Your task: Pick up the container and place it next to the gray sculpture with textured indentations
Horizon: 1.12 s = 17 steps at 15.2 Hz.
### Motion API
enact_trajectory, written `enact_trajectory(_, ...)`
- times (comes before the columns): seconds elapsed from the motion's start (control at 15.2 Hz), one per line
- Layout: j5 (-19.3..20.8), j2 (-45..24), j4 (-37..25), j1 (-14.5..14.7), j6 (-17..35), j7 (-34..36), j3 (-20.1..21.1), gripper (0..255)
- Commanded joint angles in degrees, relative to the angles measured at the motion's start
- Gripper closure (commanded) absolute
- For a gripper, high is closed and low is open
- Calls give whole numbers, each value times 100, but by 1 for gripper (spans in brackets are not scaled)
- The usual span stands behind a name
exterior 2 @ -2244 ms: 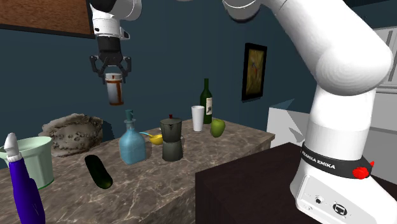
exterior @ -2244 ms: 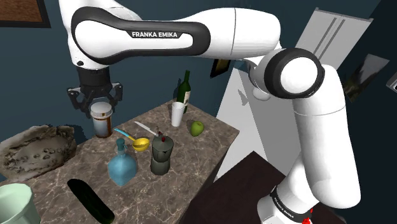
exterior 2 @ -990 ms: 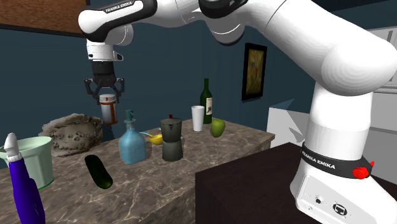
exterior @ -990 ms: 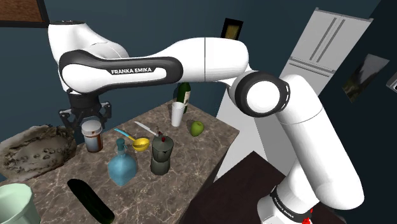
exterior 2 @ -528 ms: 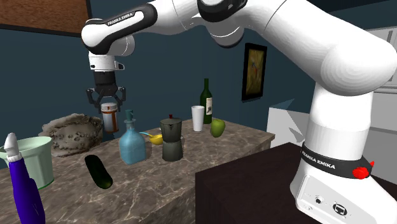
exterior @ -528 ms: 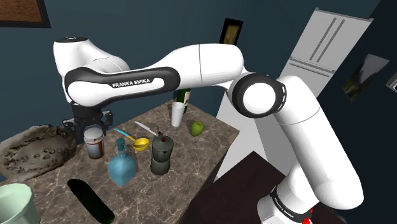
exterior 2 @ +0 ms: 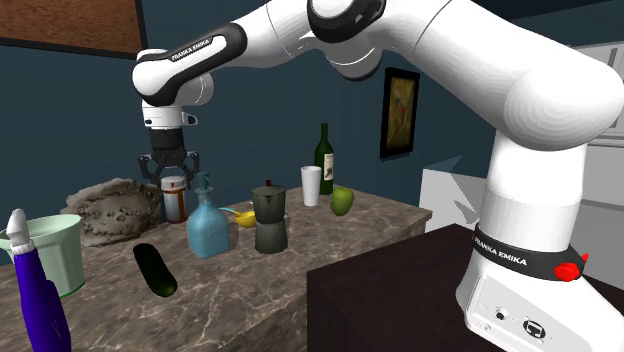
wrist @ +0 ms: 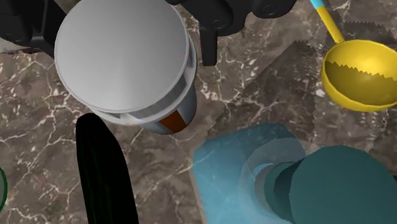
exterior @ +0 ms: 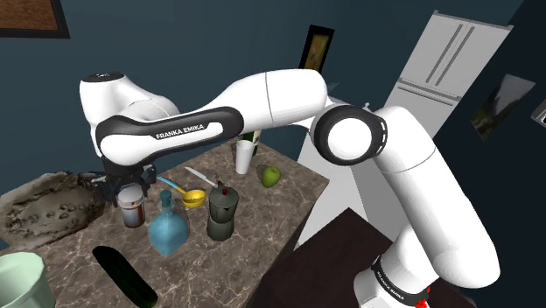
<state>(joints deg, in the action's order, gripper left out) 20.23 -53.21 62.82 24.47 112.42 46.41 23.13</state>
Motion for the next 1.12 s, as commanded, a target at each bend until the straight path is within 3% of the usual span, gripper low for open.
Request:
enact_trajectory(0.0, 23, -75, 39, 7, 116, 17, -18, 255)
enact_trajectory(1.06, 141, -563, 83, 55, 645, 72, -133, 255)
